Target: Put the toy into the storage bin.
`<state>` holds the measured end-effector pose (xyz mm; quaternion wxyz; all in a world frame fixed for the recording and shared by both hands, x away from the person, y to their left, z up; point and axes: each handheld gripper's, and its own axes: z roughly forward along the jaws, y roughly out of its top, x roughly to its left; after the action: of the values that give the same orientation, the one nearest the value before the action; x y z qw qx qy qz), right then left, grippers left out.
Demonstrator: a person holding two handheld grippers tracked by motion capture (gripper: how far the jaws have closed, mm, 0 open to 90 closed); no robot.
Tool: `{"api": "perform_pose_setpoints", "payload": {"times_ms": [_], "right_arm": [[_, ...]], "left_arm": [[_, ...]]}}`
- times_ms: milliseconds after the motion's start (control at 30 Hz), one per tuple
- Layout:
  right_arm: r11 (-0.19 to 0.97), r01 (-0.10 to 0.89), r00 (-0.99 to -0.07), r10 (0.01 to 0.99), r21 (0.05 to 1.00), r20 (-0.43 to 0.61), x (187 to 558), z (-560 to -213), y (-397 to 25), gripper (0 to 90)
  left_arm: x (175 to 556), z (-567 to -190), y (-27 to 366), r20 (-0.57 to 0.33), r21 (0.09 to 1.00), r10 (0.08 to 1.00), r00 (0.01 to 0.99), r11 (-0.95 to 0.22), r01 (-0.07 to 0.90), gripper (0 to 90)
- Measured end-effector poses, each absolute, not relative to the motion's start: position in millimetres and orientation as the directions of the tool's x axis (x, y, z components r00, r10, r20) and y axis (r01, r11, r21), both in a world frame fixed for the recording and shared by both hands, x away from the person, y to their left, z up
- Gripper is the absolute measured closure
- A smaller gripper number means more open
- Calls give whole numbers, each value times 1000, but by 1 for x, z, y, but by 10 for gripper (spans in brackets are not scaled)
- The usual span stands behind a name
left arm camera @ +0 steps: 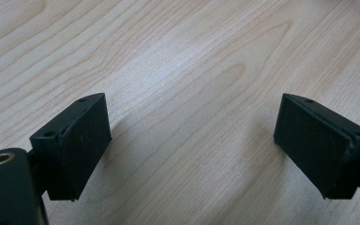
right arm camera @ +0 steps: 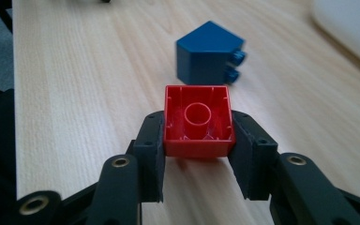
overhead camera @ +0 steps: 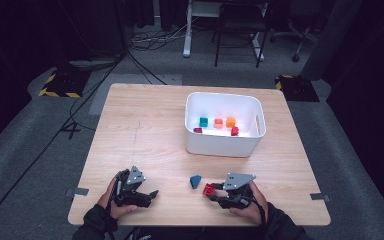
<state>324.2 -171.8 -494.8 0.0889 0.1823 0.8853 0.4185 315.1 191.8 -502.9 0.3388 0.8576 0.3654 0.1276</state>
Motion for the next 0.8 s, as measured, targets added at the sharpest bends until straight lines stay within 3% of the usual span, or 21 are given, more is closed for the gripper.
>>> {"api": "perform_pose_setpoints", "payload": {"times_ms": [800], "right_arm": [[482, 277, -859, 511, 831, -10, 341, -454, -232, 592]], "left_arm": [[316, -503, 192, -30, 672, 711, 702, -506, 540, 113]]}}
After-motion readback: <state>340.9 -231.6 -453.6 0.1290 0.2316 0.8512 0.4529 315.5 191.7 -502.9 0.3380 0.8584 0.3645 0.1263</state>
